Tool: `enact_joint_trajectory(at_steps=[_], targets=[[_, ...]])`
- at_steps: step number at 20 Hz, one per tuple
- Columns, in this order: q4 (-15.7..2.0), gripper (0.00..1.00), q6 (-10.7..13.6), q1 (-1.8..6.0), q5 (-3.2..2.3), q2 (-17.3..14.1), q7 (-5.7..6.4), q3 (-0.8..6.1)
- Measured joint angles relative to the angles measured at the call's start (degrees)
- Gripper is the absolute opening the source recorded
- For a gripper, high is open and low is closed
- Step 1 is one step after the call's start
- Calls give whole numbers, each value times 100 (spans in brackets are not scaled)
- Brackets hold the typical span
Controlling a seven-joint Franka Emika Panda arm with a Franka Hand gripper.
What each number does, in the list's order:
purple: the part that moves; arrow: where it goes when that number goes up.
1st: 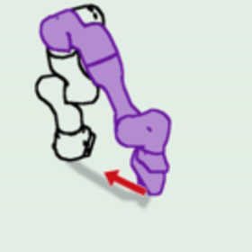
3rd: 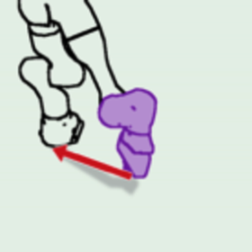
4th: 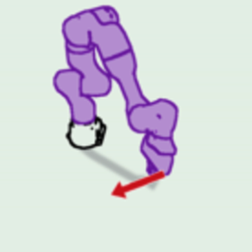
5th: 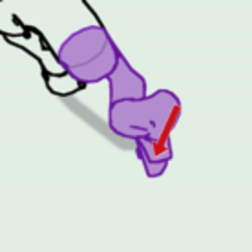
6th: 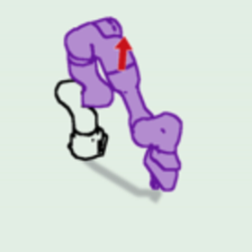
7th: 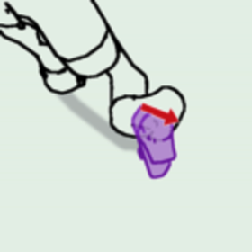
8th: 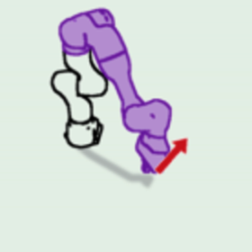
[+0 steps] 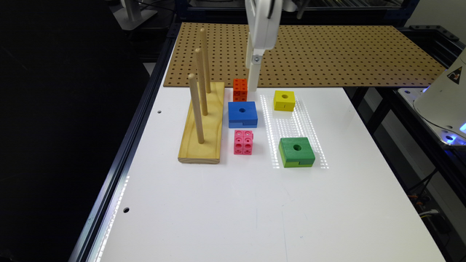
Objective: Pick up blue block.
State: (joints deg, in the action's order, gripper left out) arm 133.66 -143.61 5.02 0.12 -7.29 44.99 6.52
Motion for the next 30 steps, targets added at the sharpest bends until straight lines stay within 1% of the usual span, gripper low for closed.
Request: enact_joint_trajectory(at_steps=[2, 12, 14, 18, 20, 23, 30], targets=[[-34, 100, 0, 0, 0, -33, 2, 3], [-46, 100, -109, 1, 0, -291, 3, 4], [-46, 100, -236, 2, 0, -433, 3, 4], [-53, 100, -621, 3, -3, -823, 3, 3], [-72, 100, -745, 3, -3, -952, 3, 3], [-117, 100, -769, 4, -3, -1001, 3, 3], [-124, 100, -777, 4, -3, -1041, 3, 3]])
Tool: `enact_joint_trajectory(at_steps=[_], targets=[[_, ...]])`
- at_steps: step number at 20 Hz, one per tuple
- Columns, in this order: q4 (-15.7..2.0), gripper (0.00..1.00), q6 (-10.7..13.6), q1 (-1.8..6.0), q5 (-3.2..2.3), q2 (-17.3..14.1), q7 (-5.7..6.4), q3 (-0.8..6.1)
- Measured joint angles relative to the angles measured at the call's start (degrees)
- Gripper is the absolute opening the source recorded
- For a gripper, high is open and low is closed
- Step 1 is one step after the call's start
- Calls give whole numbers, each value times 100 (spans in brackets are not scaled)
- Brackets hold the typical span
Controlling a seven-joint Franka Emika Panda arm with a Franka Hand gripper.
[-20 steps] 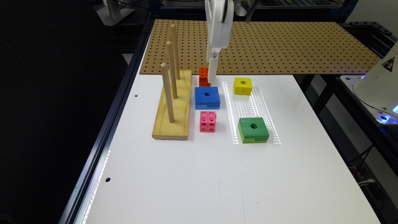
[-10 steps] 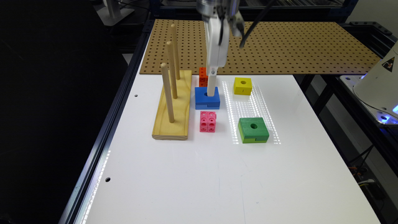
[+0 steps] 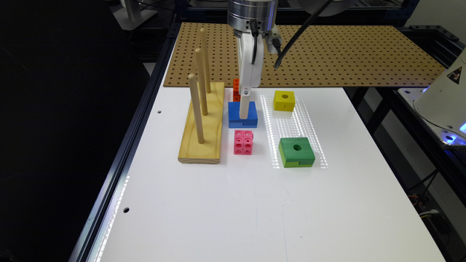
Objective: Pick up blue block.
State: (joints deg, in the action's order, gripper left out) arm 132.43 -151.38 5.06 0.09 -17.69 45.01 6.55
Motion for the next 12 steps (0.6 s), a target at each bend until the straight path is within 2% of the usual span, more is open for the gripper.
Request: enact_joint_trajectory(at_steps=[10, 12], targets=[[-3, 100, -43, 1, 0, -118, 0, 0], [-3, 100, -125, 1, 0, -199, 0, 0]])
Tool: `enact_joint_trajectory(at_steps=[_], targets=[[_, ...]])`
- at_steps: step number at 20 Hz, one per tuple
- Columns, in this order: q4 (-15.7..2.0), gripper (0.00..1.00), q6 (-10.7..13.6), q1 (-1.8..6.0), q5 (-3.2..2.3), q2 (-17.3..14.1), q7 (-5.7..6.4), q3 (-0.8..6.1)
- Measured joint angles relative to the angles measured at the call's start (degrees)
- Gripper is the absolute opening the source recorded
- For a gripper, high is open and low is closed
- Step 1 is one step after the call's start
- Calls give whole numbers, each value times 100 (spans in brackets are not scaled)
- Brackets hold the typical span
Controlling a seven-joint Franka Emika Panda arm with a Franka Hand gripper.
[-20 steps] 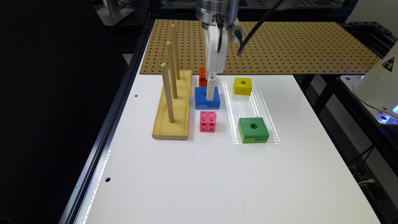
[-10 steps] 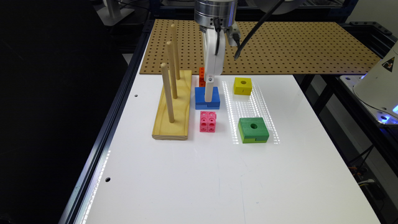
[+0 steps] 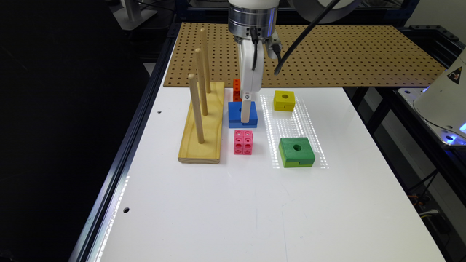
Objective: Pick up blue block.
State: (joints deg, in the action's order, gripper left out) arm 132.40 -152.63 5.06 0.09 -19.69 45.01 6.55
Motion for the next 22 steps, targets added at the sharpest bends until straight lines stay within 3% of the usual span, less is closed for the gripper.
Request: enact_joint_trajectory(at_steps=[6, 13, 22], targets=[[-20, 100, -224, 0, 0, -191, 0, -1], [-319, 100, -217, -2, -1, -377, 0, 0], [-379, 100, -217, -2, -2, -439, 0, 0]])
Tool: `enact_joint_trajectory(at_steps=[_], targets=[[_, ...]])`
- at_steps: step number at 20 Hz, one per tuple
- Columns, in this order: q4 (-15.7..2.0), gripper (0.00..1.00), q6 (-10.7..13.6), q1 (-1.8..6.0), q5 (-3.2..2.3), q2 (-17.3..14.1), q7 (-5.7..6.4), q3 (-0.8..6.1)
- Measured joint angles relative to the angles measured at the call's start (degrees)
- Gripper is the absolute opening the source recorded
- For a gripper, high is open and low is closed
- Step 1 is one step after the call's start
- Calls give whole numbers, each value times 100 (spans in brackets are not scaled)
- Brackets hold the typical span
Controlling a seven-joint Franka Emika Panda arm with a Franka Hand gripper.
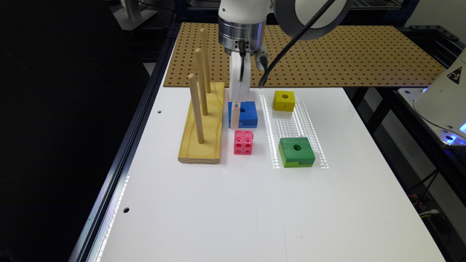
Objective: Pick up blue block.
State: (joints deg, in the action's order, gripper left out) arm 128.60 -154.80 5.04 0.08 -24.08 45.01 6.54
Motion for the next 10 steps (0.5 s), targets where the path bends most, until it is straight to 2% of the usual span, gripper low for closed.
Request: enact_joint_trajectory(at_steps=[8, 9, 10], targets=[[-27, 100, -67, -1, -8, -136, 2, 0], [-26, 0, -68, 1, -8, -135, 2, 0], [-26, 0, -68, 1, -8, -135, 2, 0]])
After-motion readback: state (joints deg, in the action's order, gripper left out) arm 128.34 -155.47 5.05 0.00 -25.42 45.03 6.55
